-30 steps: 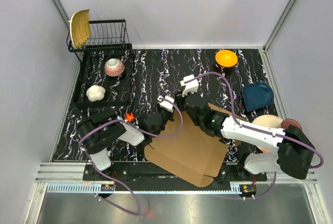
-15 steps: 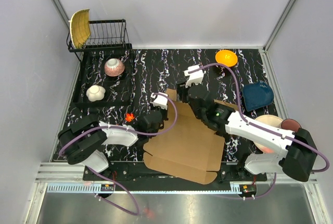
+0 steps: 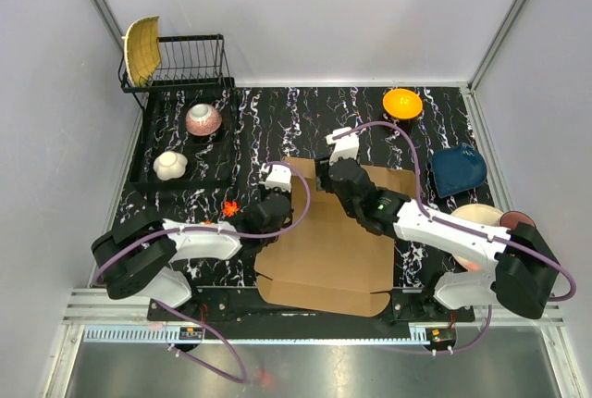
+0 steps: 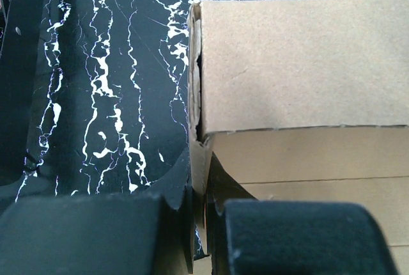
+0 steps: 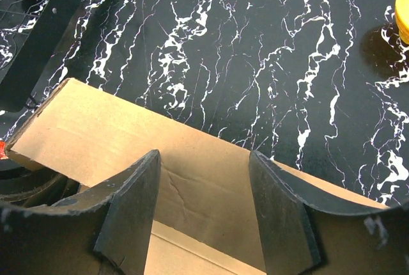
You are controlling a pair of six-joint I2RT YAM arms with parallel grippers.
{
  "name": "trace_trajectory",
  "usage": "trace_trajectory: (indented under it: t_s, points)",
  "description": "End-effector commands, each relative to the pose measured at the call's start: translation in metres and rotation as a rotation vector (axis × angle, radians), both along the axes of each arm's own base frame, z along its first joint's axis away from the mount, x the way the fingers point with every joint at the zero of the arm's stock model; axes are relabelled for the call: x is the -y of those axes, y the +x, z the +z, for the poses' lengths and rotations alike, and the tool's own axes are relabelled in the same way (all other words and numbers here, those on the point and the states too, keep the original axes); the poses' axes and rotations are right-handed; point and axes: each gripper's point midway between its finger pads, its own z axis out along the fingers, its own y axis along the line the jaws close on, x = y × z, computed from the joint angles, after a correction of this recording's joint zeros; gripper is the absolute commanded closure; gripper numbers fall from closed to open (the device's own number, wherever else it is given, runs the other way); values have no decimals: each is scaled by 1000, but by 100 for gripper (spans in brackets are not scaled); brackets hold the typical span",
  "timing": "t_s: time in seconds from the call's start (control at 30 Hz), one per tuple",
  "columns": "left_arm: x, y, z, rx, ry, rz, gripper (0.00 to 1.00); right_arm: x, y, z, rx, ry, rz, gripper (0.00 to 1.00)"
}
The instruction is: Fold the paper box
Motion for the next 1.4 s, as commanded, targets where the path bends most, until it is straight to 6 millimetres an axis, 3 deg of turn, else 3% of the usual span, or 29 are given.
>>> trace_trajectory:
  t_s: [0.0, 0.07, 0.1, 0.2, 0.33, 0.5, 0.77, 0.97, 1.03, 1.37]
  points:
    - [-30, -13, -32, -120, 172, 54, 100, 13, 4, 10, 7, 22, -57, 35]
    - [-29, -14, -34, -144, 200, 44, 100, 25, 6, 36, 61, 50, -106, 33]
    - [-29, -15, -33, -167, 231, 41, 100, 39, 6, 56, 87, 71, -141, 31]
    - [-27, -15, -30, -211, 265, 24, 100, 86, 7, 82, 113, 51, -273, 27]
    - [-23, -16, -31, -287, 217, -8, 100, 146, -11, 72, 77, 37, -414, 26]
    - [-21, -15, -41, -379, 163, -16, 100, 188, -49, 51, 49, 138, -502, 28]
    - [-19, -18, -55, -468, 151, -6, 100, 209, -65, 8, -68, 187, -629, 31]
    - [-22, -17, -51, -452, 134, 1, 100, 210, -72, -28, -137, 223, -663, 39]
    - [-22, -16, -49, -444, 132, 4, 100, 212, -69, -26, -122, 228, -678, 40]
    - [-22, -15, -44, -432, 131, 1, 100, 205, -46, -57, -152, 215, -704, 44]
